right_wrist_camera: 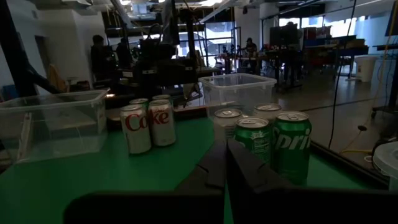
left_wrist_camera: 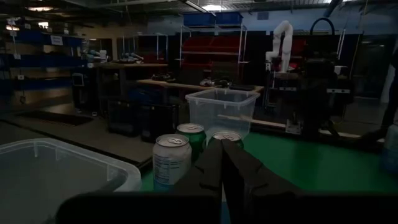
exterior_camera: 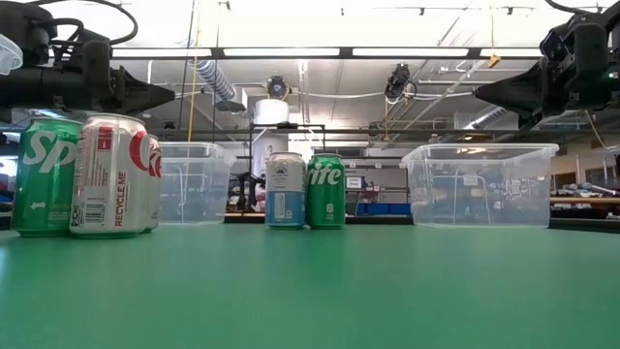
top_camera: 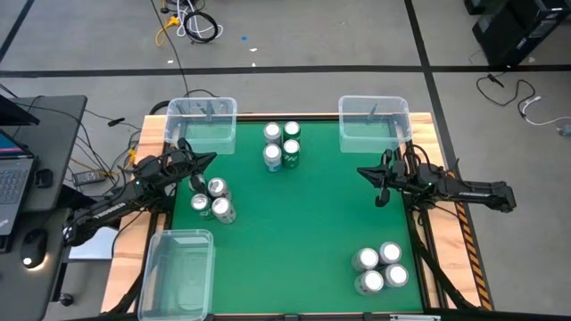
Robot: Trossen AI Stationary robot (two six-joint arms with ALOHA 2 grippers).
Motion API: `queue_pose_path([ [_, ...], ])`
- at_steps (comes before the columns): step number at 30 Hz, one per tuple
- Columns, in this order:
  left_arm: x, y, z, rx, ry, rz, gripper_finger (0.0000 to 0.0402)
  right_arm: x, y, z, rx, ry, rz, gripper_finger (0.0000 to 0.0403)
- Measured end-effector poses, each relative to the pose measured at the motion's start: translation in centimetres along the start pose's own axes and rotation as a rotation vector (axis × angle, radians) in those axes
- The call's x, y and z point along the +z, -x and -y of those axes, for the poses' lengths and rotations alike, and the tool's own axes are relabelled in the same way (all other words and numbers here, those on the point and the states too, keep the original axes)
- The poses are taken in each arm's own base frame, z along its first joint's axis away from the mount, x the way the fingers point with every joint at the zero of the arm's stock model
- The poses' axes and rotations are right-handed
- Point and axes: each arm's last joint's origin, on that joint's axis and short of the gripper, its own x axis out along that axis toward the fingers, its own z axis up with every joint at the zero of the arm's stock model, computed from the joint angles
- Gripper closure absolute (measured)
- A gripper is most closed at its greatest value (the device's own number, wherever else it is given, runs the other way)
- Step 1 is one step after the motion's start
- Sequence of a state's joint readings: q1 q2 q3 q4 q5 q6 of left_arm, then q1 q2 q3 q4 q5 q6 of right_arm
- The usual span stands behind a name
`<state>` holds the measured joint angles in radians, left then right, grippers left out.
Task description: Sort soda cans
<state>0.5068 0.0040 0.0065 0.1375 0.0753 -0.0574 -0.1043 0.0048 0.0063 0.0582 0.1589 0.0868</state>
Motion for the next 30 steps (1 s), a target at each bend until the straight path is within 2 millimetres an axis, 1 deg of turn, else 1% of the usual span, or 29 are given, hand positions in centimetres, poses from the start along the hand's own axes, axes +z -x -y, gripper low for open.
queue_pose_path([
  [14, 0.0, 0.0, 0.0, 0.0, 0.0, -0.001, 0.0392, 0.0, 0.0, 0.0, 0.0, 0.001, 0.0, 0.04],
  [19, 0.0, 0.0, 0.0, 0.0, 0.0, 0.0, 0.0392, 0.4, 0.0, 0.1, -0.027, 0.052, 0.041, 0.04],
  [28, 0.0, 0.0, 0.0, 0.0, 0.0, 0.0, 0.0392, 2.5, 0.3, 0.0, -0.024, 0.014, 0.256, 0.04],
  [30, 0.0, 0.0, 0.0, 0.0, 0.0, 0.0, 0.0392, 2.8, 0.4, 0.0, -0.015, -0.034, 0.296, 0.04],
])
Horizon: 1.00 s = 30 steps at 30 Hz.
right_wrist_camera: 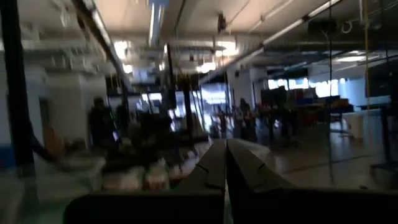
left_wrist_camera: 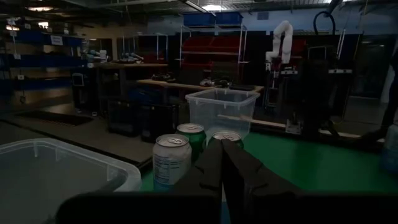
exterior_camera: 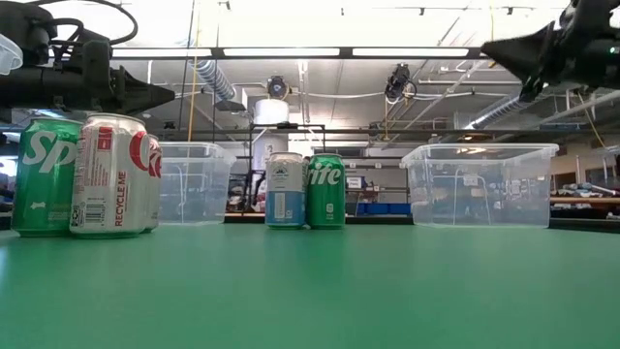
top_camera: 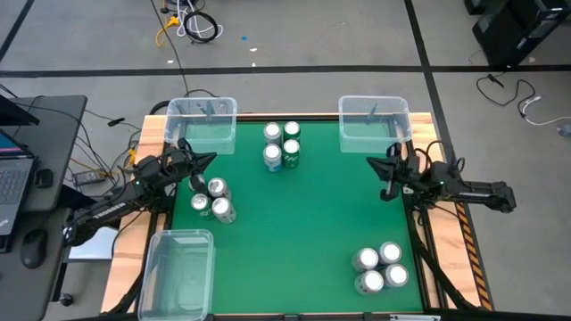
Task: Sort soda cans
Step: Put the green soda can into the top right transparent bin
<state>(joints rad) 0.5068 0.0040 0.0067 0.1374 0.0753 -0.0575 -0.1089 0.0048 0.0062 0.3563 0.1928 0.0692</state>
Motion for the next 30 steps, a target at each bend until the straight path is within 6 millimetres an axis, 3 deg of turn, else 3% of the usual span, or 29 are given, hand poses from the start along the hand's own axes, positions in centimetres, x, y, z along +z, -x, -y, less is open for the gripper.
queue_pose_path([
  [4, 0.0, 0.0, 0.0, 0.0, 0.0, 0.0, 0.0392, 0.6, -0.1, 0.2, -0.07, -0.097, 0.065, 0.04],
  [8, 0.0, 0.0, 0.0, 0.0, 0.0, 0.0, 0.0392, 0.1, -0.9, 0.1, -0.09, -0.136, -0.03, 0.04],
  [12, 0.0, 0.0, 0.0, 0.0, 0.0, 0.0, 0.0392, 1.2, -2.4, -0.2, -0.098, -0.131, -0.082, 0.0391],
  [19, 0.0, 0.0, 0.0, 0.0, 0.0, -0.001, 0.0392, 4.2, -7.0, -1.4, -0.097, -0.093, -0.189, 0.0364],
  [30, 0.0, 0.0, 0.0, 0.0, 0.0, 0.0, 0.0392, 5.1, -14.9, -3.2, -0.084, -0.01, -0.481, 0.0337],
])
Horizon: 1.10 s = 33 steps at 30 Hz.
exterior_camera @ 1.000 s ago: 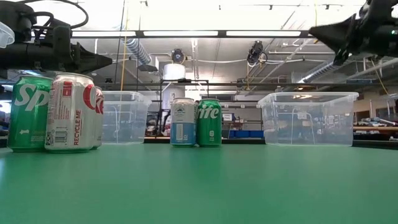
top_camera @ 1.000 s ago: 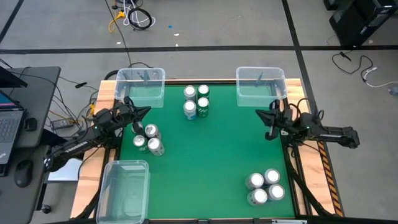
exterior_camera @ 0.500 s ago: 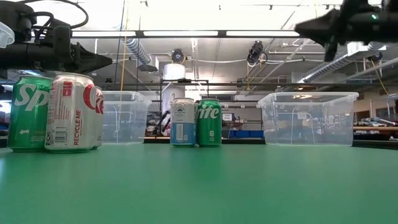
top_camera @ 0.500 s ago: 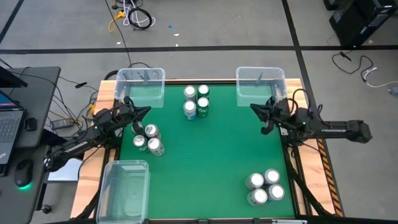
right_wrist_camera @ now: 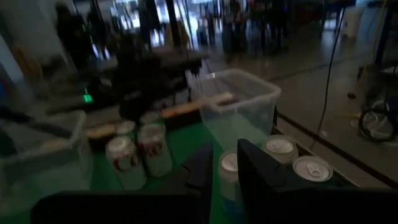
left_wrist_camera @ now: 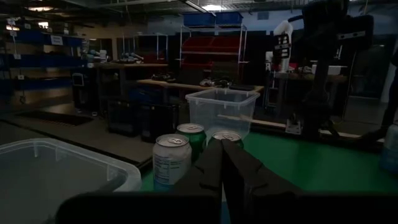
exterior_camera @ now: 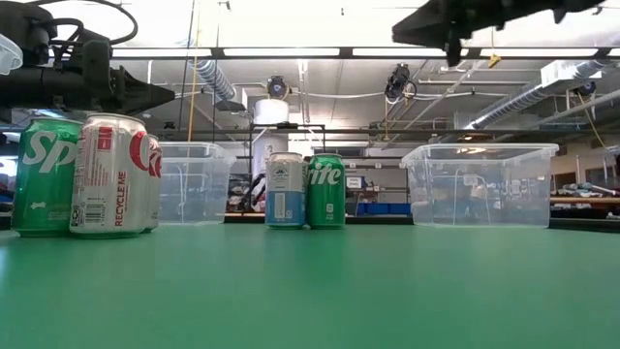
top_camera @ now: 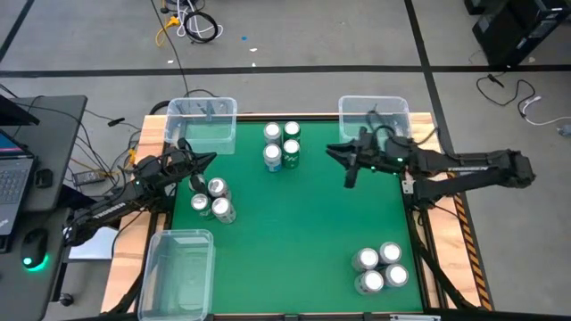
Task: Sort soda cans
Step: Put the green soda can into the top right transparent bin
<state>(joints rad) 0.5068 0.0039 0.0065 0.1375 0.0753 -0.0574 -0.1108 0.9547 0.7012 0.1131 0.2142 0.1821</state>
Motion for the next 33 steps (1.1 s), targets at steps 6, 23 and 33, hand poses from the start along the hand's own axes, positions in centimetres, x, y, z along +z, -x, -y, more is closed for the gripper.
queue_pose_path([
  [6, 0.0, 0.0, 0.0, 0.0, 0.0, 0.0, 0.0392, 0.5, -2.4, -0.6, -0.013, 0.016, -0.065, 0.0315],
  [23, 0.0, 0.0, 0.0, 0.0, 0.0, 0.0, 0.0392, -3.0, -7.7, 0.6, -0.155, -0.016, -0.239, 0.0212],
  [33, 0.0, 0.0, 0.0, 0.0, 0.0, 0.0, 0.0392, -6.0, -11.4, 1.0, -0.187, -0.057, -0.226, 0.0116],
])
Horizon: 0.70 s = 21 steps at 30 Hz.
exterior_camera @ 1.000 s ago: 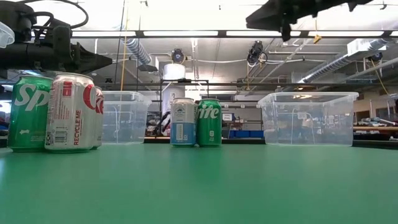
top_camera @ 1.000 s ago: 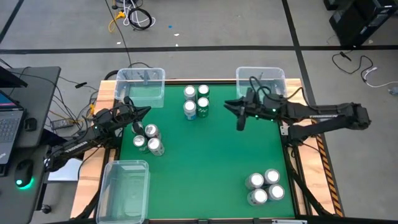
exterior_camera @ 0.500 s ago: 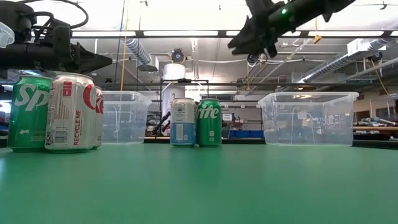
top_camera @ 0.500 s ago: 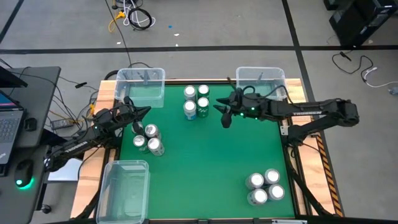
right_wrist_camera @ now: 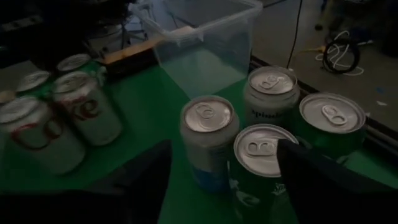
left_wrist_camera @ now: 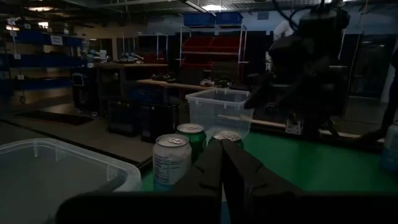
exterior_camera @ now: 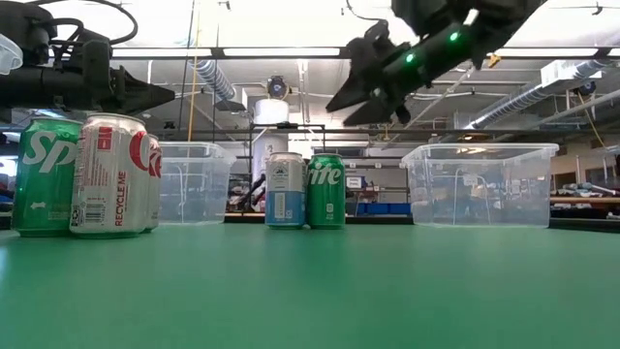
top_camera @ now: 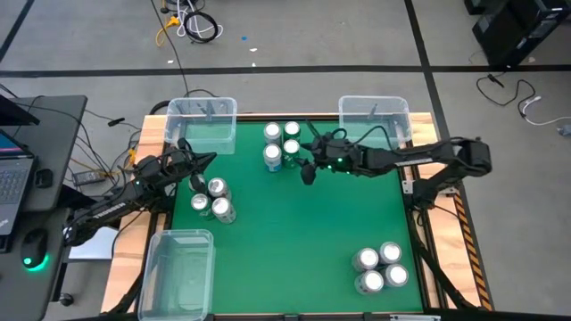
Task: Sort soda cans
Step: Put the green soda can into the top right transparent bin
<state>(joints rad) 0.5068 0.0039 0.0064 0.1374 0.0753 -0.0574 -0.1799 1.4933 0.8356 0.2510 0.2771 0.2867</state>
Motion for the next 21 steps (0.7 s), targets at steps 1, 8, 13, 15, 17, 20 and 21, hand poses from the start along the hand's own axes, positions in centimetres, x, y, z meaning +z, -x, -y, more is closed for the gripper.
queue_pose_path([
  [1, 0.0, 0.0, 0.0, 0.0, 0.0, 0.0, 0.0392, -0.1, -0.4, 0.1, -0.004, -0.004, 0.006, 0.0107],
  [8, 0.0, 0.0, 0.0, 0.0, 0.0, 0.0, 0.0392, -1.2, -2.3, 1.5, -0.081, -0.007, -0.017, 0.0058],
  [13, 0.0, 0.0, 0.0, 0.0, 0.0, 0.0, 0.0392, -1.9, -3.3, 2.1, -0.107, 0.023, -0.03, 0.0043],
  [15, 0.0, 0.0, 0.0, 0.0, 0.0, 0.0, 0.0392, -2.1, -3.6, 2.3, -0.113, 0.032, -0.028, 0.0038],
  [17, 0.0, 0.0, 0.0, 0.0, 0.0, 0.0, 0.0392, -2.3, -3.9, 2.5, -0.119, 0.038, -0.03, 0.0034],
  [20, 0.0, 0.0, 0.0, 0.0, 0.0, 0.0, 0.0392, -2.8, -4.6, 2.7, -0.124, 0.035, -0.029, 0.0027],
  [21, 0.0, 0.0, 0.0, 0.0, 0.0, 0.0, 0.0392, -3.0, -4.8, 2.9, -0.113, 0.034, -0.034, 0.0024],
])
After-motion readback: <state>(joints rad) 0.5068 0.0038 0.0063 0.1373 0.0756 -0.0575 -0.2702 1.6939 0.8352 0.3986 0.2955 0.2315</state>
